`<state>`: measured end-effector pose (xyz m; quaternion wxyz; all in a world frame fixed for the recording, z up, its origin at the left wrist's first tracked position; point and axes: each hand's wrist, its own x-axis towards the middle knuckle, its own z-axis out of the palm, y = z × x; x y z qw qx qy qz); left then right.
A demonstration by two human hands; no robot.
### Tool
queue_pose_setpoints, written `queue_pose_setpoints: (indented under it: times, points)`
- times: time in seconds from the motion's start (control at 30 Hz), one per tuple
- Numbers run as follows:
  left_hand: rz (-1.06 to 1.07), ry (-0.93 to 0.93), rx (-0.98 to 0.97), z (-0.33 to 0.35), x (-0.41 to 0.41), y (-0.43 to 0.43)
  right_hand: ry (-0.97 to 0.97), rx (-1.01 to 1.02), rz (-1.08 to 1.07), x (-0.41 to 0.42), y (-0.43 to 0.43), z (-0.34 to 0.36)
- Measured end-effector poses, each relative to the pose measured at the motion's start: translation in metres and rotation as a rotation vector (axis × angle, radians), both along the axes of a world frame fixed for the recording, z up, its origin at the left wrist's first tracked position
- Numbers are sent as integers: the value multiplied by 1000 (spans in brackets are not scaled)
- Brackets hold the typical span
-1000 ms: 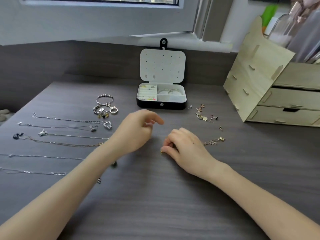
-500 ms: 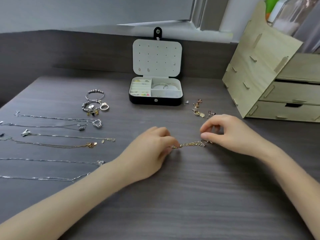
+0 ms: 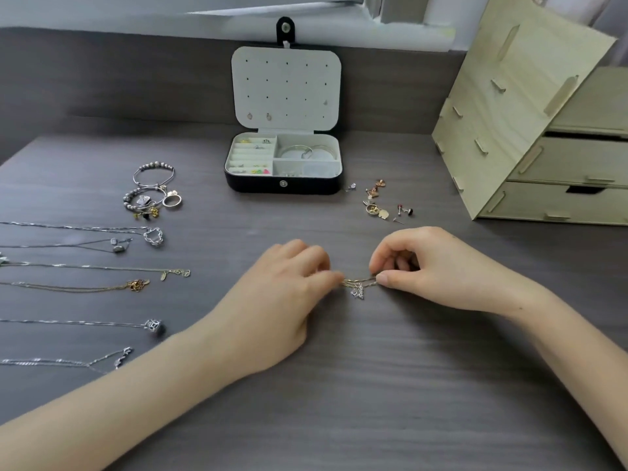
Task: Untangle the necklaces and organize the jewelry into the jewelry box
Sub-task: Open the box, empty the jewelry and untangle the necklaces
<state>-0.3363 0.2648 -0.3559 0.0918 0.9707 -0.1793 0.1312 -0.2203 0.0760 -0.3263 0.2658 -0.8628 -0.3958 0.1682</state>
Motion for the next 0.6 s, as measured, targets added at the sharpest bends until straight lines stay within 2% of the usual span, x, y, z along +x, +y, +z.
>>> queue_pose_setpoints:
  times: [0.23, 0.37, 0.6]
  points:
    - [27, 7, 45, -8, -7, -4, -91, 0, -6, 1, 0, -7]
    - [13, 7, 20, -10, -8, -4, -297, 58, 46, -8, 0, -12]
    - [-2, 46, -116, -15, -7, 2, -321, 75, 157, -19, 4, -19]
